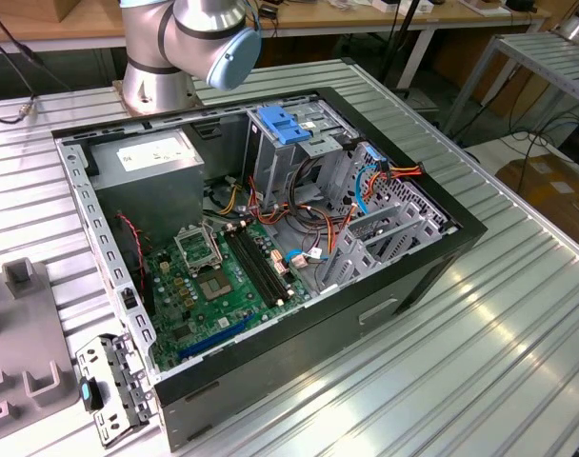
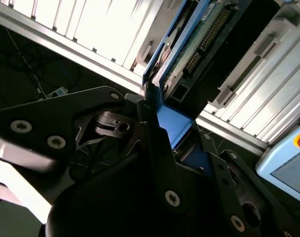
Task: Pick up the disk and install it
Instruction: 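Pick up the disk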
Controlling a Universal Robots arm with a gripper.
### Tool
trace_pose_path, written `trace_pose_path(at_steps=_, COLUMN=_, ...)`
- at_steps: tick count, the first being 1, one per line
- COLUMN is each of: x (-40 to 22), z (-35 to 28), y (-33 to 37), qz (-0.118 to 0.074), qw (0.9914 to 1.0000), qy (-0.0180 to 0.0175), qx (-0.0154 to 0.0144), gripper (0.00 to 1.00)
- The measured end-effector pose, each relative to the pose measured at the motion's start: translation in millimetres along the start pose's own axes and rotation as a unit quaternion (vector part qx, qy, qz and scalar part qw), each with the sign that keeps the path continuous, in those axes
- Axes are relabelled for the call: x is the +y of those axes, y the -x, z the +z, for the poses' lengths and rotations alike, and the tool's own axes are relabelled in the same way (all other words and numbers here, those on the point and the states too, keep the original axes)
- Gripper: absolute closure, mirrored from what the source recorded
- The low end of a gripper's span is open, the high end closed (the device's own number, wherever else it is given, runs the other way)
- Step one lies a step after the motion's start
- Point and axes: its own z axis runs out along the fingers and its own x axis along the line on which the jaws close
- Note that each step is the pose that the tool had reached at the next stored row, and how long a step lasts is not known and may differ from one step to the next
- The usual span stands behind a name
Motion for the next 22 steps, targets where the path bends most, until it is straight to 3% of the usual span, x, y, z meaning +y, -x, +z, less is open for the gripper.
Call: trace_pose_path(at_steps=22, x=-0.2, z=-18.7, y=0.4, qz=0.0, qw=1.0, qy=0.0, qx=0.0, gripper=0.63)
